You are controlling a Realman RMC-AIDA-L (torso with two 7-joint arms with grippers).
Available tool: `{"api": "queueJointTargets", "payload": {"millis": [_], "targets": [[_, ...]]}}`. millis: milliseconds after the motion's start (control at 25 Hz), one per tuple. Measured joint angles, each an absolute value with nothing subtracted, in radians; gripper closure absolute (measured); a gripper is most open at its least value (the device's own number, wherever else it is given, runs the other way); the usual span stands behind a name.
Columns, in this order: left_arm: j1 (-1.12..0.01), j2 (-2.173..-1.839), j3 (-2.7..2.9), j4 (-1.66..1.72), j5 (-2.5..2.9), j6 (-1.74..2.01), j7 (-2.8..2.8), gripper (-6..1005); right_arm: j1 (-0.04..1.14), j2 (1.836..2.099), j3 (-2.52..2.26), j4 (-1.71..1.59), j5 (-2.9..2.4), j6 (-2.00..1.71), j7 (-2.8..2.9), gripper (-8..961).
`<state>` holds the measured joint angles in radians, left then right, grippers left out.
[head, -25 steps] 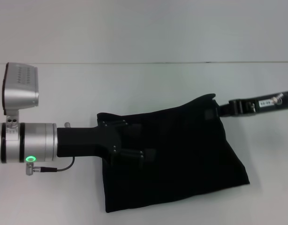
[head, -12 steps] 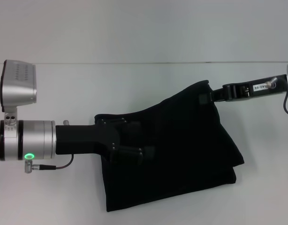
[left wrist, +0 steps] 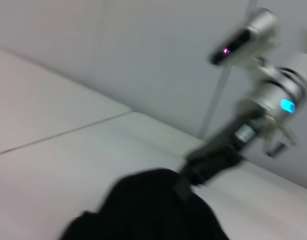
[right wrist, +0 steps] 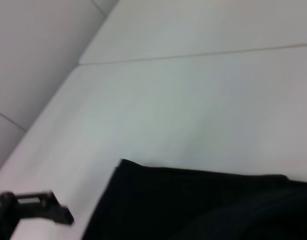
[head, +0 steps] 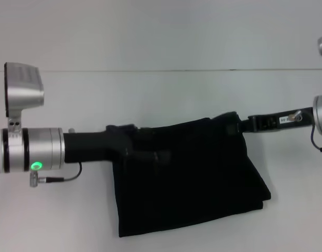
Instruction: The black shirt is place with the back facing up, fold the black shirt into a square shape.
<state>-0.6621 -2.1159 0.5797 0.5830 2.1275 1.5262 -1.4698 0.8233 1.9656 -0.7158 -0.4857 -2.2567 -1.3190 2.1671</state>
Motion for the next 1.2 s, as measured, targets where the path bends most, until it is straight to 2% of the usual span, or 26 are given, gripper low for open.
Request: {"api": "queueJointTargets", "payload": {"millis": [320, 560, 760, 1120, 1200], "targets": [[-0.664, -2.122, 0.580, 0.578, 2.088, 1.239, -1.695, 83, 0.807, 1.974, -0.760, -0.472, -2.259, -1.269, 2.164, 741], [-0.665, -2.114, 0.581, 0.579, 2.114, 1.113, -1.890, 91, 0.754, 1.957, -0.719, -0.512, -2.249, -1.274, 2.164, 728], [-0.656, -2.101, 0.580, 0.586, 2.163, 1.109, -2.016, 98, 0.724, 1.939, -0.677, -0.546, -2.248, -1.312, 2.160, 495], [-0.668, -2.091, 0.587, 0.572, 2.224, 1.149, -2.103, 110, 0.720, 1.931, -0.645, -0.555, -2.247, -1.338, 2.127, 348], [-0.677, -2.090, 0.593, 0.556, 2.225, 1.133, -2.103, 113, 0.719, 1.930, -0.645, -0.556, -2.247, -1.341, 2.126, 348]]}}
